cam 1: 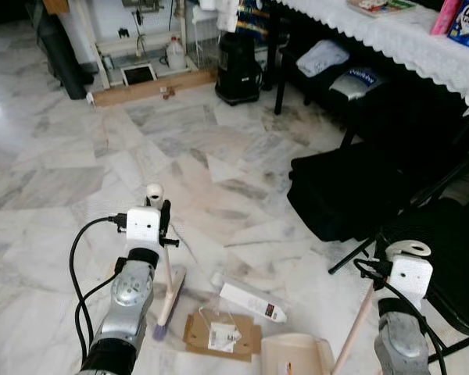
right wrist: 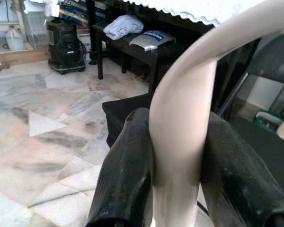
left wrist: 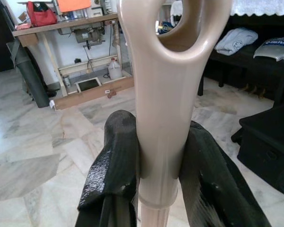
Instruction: Sweep floor
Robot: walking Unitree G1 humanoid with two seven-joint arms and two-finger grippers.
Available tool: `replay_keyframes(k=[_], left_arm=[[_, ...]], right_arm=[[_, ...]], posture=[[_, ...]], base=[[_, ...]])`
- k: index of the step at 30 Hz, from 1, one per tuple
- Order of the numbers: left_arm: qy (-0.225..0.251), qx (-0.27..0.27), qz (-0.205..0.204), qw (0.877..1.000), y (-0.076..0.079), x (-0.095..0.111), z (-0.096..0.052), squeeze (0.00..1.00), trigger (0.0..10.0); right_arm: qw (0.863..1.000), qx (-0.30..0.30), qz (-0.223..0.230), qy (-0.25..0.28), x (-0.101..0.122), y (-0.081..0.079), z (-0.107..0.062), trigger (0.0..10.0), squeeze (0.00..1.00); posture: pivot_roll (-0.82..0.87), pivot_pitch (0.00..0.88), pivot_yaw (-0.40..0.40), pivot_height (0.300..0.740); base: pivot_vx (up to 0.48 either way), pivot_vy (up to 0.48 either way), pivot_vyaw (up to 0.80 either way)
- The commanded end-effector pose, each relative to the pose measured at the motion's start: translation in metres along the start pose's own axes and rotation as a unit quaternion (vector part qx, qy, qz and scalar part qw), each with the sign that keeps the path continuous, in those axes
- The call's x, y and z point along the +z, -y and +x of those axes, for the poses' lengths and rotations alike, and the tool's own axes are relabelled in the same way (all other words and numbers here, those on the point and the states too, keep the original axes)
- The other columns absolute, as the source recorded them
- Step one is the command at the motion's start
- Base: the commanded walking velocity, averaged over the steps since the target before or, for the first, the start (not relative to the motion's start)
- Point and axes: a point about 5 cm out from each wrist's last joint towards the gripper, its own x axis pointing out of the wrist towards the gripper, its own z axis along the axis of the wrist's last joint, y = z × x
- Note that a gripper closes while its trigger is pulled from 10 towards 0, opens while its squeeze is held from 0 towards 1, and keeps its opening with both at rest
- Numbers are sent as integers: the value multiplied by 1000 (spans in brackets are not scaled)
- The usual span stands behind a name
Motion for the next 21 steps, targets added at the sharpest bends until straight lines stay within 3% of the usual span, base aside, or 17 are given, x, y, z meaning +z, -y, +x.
replay_keyframes(k=[1,9,21], left_arm=[[22,4,3,1000,-6,8,0,0,10000],[24,8,6,1000,-9,8,-4,0,10000],[28,11,11,999,-13,12,-12,0,10000]], right_arm=[[1000,-3,-14,1,1,1,3,10000,0],[999,-22,-22,18,7,0,11,10000,0],[997,-46,-10,63,14,-5,9,10000,0]], posture=[[-29,125,8,740],[-15,147,7,740],[9,178,15,740]], base=[[0,0,0],[0,0,0],[0,0,0]])
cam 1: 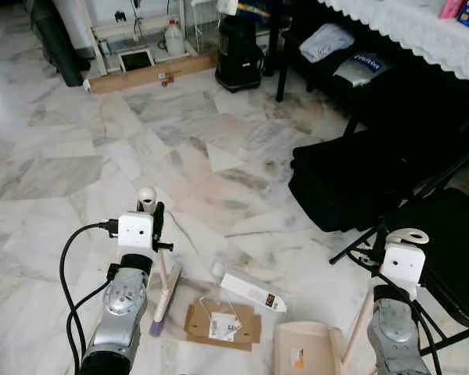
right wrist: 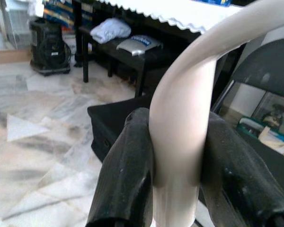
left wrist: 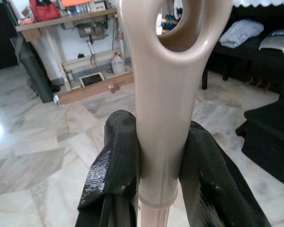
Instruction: Sweep floor
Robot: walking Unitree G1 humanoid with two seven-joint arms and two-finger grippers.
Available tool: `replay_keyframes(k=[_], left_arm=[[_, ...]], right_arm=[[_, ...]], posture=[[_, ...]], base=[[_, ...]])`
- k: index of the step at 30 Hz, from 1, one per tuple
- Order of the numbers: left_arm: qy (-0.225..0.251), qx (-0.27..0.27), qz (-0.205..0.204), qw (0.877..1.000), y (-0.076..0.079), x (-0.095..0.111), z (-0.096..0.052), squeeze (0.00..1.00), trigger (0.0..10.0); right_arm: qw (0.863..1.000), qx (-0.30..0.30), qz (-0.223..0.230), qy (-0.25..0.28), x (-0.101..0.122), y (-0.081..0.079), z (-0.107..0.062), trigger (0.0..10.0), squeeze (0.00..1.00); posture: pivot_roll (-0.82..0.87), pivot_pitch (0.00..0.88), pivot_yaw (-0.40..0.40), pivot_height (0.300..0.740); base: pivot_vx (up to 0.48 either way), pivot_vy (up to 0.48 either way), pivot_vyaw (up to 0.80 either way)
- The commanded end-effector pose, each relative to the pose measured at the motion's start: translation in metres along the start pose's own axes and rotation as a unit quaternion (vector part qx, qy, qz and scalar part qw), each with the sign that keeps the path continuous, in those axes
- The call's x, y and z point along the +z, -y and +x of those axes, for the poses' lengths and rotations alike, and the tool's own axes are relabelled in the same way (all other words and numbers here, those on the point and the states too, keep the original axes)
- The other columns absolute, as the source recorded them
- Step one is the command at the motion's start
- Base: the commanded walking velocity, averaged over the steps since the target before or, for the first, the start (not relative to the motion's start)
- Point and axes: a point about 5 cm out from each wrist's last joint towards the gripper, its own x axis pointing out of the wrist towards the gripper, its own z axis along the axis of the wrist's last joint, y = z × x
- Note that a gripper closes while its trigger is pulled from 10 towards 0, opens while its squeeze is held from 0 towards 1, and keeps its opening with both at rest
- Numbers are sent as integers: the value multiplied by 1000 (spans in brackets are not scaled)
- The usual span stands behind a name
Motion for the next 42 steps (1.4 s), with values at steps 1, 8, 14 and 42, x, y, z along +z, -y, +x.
replay_keyframes(k=[1,8,14,42], left_arm=[[15,3,7,1000,-7,8,0,0,10000],[20,3,12,1000,-9,13,-2,0,10000],[20,4,14,1000,-12,16,-3,0,10000],[35,7,20,999,-21,43,-10,0,10000]], right_arm=[[1000,-7,11,25,6,-3,2,10000,0],[999,-9,17,41,10,-11,1,10000,0],[998,-1,3,64,15,-20,2,10000,0],[987,-3,7,163,59,-48,25,10000,0]], posture=[[14,183,18,740],[29,193,26,740],[42,206,29,740],[102,285,37,740]], base=[[0,0,0],[0,0,0],[0,0,0],[0,0,0]])
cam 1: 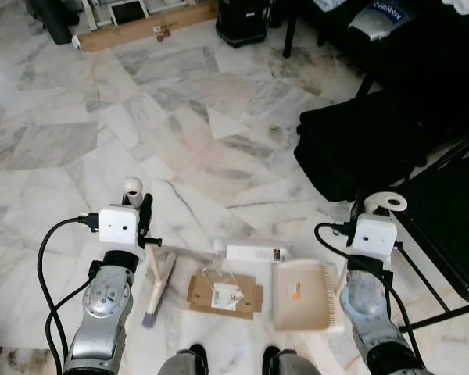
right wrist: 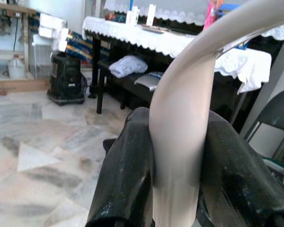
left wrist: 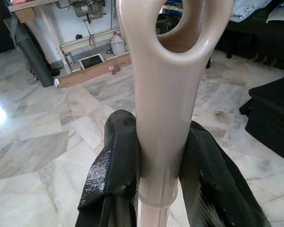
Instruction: Sweep floor
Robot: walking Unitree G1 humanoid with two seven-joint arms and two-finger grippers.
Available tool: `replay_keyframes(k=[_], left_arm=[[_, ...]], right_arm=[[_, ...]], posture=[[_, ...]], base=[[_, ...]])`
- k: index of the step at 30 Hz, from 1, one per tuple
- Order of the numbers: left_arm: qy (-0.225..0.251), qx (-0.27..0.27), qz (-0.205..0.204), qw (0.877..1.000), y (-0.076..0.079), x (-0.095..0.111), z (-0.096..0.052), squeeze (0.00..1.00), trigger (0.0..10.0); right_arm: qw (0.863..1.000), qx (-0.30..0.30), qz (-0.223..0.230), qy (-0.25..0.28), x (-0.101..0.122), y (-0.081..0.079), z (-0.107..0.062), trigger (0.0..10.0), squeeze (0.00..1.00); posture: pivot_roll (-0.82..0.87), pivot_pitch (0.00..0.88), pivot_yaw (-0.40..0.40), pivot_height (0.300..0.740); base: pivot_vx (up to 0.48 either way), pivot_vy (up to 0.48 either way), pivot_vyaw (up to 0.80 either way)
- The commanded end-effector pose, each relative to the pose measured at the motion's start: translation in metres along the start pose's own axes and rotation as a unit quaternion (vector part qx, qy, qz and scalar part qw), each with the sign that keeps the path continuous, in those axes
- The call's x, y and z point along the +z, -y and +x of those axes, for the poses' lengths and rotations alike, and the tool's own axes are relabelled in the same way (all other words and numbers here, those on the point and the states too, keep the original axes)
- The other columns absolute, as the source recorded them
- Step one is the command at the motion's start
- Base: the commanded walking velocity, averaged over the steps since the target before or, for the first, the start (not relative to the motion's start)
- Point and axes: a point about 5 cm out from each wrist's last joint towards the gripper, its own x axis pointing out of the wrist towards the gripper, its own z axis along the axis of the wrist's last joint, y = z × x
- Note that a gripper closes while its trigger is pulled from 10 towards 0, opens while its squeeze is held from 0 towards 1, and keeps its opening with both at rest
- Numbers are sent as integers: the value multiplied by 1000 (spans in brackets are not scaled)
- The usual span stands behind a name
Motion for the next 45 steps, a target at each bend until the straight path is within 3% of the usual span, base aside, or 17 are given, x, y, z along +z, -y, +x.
replay_keyframes(k=[1,6,12,21,25,26,30,34,39,45], left_arm=[[9,4,10,1000,-5,6,-1,0,10000],[6,1,10,1000,-6,7,-1,0,10000],[-1,-18,-5,1000,-4,15,0,0,10000],[-20,-23,-13,999,-14,18,2,0,10000],[-38,16,9,999,-27,12,3,0,10000],[-37,44,36,998,-35,13,4,0,10000],[-26,72,51,996,-43,16,7,0,10000],[-41,51,44,997,-35,11,9,0,10000],[-73,-9,12,997,-13,-1,11,0,10000],[-105,-3,-80,991,0,-7,13,0,10000]], right_arm=[[1000,-2,5,10,3,-2,1,10000,0],[1000,8,5,-11,-4,-4,-6,10000,0],[997,20,-6,-74,-28,-4,-36,10000,0],[995,36,1,-96,-33,-15,-50,10000,0],[995,36,0,-98,-34,-15,-50,10000,0],[994,37,-1,-99,-34,-14,-51,10000,0],[995,37,0,-95,-34,-11,-53,10000,0],[995,31,-4,-97,-36,-5,-55,10000,0],[995,30,-8,-98,-38,-1,-58,10000,0],[995,33,-7,-96,-37,0,-60,10000,0]], posture=[[103,288,36,740],[104,301,32,740],[154,322,35,740],[166,332,47,740],[155,322,50,740],[148,318,51,740],[133,302,49,740],[121,299,47,740],[112,315,43,740],[103,330,38,740]], base=[[0,0,0],[0,0,0],[0,0,0],[0,0,0],[0,0,0],[0,0,0],[0,0,0],[0,0,0],[0,0,0],[0,0,0]])
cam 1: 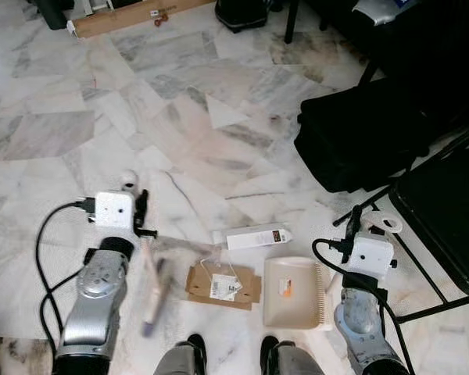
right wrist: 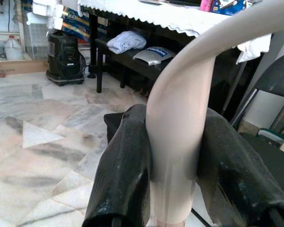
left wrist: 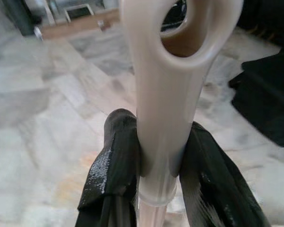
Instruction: Sweep floor
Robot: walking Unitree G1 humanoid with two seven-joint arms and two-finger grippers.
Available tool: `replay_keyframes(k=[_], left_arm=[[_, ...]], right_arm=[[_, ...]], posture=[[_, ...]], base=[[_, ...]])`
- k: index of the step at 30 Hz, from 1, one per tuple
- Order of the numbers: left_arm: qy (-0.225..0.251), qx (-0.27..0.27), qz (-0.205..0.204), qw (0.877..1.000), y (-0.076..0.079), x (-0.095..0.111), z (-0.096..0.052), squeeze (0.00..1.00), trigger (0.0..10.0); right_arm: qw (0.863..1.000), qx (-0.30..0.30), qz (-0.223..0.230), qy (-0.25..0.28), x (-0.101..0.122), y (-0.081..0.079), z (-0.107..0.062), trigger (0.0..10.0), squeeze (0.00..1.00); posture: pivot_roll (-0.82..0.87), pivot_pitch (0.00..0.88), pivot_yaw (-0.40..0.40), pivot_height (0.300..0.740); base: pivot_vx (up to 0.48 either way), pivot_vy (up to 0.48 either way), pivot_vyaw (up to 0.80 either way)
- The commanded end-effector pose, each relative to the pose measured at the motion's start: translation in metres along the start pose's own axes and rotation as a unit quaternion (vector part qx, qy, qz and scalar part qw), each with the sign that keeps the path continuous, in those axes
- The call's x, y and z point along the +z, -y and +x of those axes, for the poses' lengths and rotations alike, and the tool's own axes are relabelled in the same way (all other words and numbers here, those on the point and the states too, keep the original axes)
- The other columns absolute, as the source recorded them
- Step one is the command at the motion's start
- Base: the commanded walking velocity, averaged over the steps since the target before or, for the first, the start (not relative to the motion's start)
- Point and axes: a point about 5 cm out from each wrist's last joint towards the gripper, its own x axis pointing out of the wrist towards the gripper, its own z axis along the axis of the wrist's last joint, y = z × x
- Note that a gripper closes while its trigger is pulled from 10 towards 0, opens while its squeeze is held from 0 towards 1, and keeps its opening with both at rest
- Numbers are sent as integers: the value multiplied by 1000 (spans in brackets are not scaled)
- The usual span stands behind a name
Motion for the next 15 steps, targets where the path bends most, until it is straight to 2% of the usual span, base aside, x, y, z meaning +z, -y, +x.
replay_keyframes(k=[1,2,6,9,12,15], left_arm=[[-24,2,-29,999,-2,-8,-2,0,10000],[-28,1,-57,998,0,-7,0,0,10000],[-35,1,-123,992,1,-6,5,0,10000],[-37,3,-142,989,0,-6,6,0,10000],[-45,-3,-185,982,1,-5,8,0,10000],[-45,-11,-199,979,4,-1,9,0,10000]], right_arm=[[998,19,-18,-59,-19,0,-19,10000,0],[998,20,-18,-58,-18,0,-19,10000,0],[998,23,-12,-56,-17,-1,-16,10000,0],[998,24,-11,-54,-16,-1,-15,10000,0],[998,30,-6,-54,-15,-3,-14,10000,0],[998,34,-3,-54,-14,-4,-12,10000,0]], posture=[[101,334,37,740],[97,337,36,740],[94,344,34,740],[91,347,32,740],[91,347,29,740],[92,345,27,740]], base=[[0,0,0],[0,0,0],[0,0,0],[0,0,0],[0,0,0],[0,0,0]])
